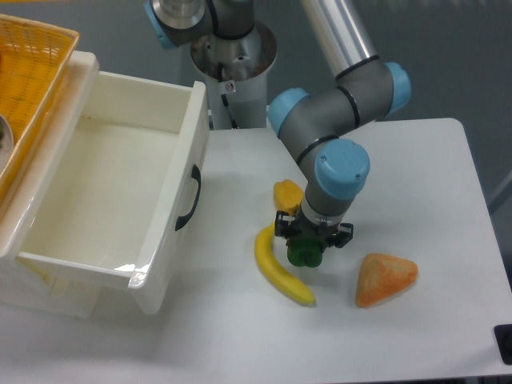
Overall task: Pick up the green chilies
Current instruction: 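Lift the green pepper up off the table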
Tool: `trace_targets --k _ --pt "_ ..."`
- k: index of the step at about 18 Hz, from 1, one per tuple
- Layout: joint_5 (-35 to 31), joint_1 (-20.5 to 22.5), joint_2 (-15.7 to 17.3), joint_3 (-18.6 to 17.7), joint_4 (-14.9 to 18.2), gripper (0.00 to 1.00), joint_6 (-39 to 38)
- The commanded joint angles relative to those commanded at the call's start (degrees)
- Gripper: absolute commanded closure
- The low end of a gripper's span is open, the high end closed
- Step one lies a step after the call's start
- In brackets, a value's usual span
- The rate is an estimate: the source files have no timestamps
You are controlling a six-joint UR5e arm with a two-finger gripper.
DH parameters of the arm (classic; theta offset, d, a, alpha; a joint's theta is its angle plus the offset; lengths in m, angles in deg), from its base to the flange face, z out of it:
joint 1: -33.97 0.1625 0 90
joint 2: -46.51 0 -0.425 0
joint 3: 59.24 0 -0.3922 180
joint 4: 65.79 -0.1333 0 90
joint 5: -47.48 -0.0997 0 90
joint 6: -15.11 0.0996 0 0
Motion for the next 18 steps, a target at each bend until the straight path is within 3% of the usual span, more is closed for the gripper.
trace_targets --k 8,18 --pt "0.2 -2.7 4.9 -0.3 1.8 0.63 9.1" --pt "0.1 -3.9 5.7 -0.3 3.8 0.63 9.8"
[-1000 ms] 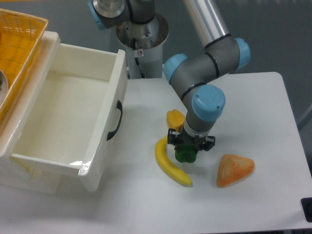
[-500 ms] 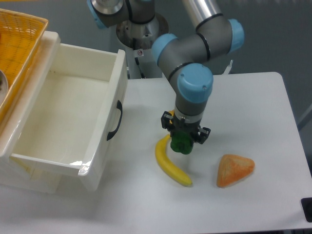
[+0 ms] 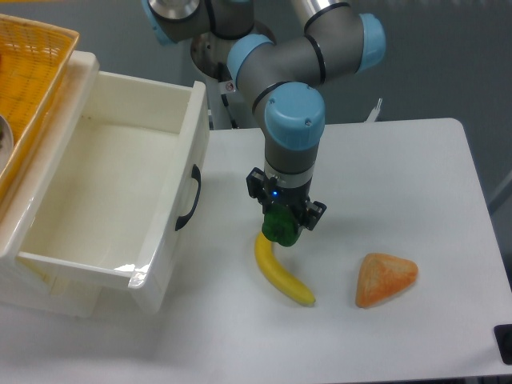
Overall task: Pick up the green chilies
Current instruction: 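Lift the green pepper up off the table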
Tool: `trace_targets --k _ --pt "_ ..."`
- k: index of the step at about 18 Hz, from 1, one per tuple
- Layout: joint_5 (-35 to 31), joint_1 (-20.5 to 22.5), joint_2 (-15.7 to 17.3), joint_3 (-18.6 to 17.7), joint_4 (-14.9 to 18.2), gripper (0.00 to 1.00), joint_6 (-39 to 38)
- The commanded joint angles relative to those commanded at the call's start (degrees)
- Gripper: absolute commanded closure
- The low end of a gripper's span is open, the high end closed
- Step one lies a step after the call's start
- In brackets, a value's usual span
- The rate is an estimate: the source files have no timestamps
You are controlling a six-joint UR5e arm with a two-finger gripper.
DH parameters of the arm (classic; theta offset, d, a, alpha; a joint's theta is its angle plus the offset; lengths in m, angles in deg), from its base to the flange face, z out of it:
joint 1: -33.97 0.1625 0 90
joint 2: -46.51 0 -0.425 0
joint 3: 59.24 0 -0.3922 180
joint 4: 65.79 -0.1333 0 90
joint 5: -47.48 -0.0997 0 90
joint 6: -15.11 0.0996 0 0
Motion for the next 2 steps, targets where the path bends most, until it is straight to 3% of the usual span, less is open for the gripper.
trace_targets --k 2 --pt "0.0 -0.2 0.0 -0.1 0.0 0.63 0.0"
